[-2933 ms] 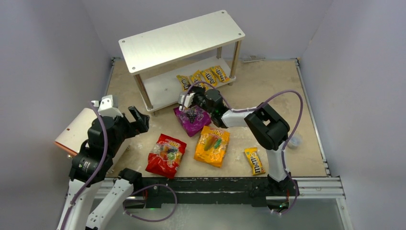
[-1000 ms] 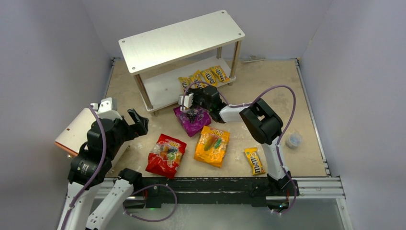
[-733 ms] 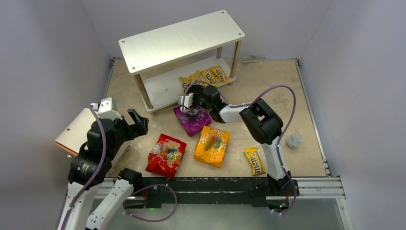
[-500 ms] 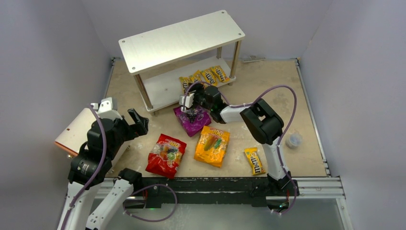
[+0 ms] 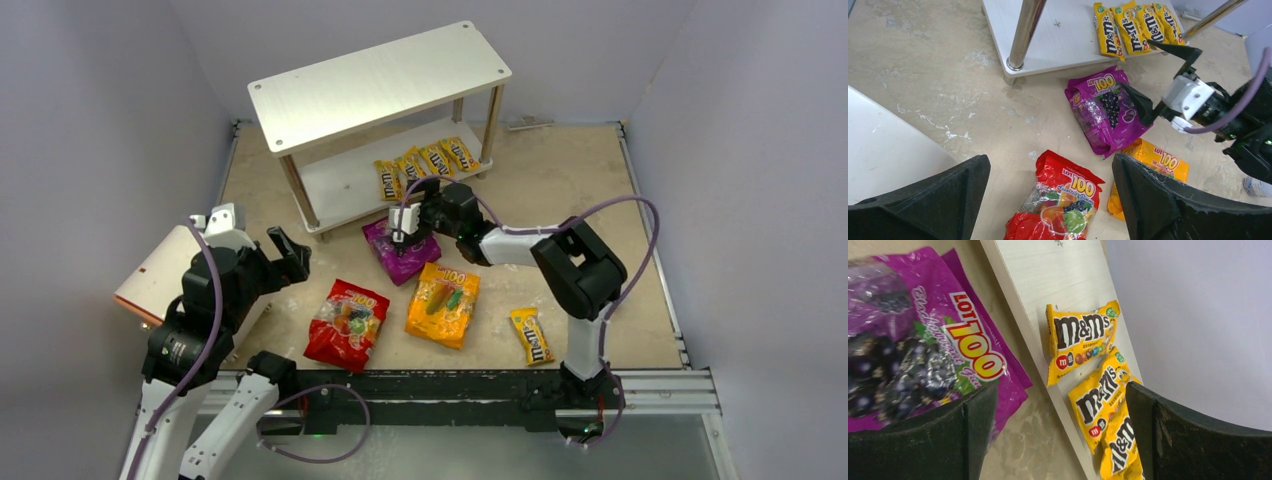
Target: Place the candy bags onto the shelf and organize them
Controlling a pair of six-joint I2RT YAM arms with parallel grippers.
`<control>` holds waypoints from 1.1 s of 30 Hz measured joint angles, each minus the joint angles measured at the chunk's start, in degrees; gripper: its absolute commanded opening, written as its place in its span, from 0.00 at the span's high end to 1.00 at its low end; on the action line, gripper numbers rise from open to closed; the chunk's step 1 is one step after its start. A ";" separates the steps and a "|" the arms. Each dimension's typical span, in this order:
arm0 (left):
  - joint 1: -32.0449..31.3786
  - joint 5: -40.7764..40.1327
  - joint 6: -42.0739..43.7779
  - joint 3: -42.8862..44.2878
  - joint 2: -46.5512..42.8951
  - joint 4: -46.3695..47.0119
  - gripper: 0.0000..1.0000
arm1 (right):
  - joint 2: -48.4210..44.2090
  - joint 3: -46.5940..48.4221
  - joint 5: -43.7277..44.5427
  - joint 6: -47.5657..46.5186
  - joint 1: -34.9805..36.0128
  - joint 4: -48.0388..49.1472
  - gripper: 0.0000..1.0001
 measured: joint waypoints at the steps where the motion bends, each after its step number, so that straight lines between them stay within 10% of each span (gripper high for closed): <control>1: 0.00 0.04 0.00 0.00 0.00 0.00 0.00 | -1.40 -1.27 -0.13 0.63 0.00 0.15 0.01; 12: 0.00 0.98 0.02 0.00 -0.02 0.79 0.00 | -16.76 -15.58 8.98 33.66 0.04 14.62 0.01; 21: 0.00 1.51 0.04 -0.33 0.66 1.79 0.00 | -19.98 -10.29 18.05 65.85 0.02 -0.59 0.01; 33: 0.00 2.99 0.04 -1.31 2.05 4.17 0.00 | -5.25 5.16 25.38 72.91 0.66 -19.21 0.01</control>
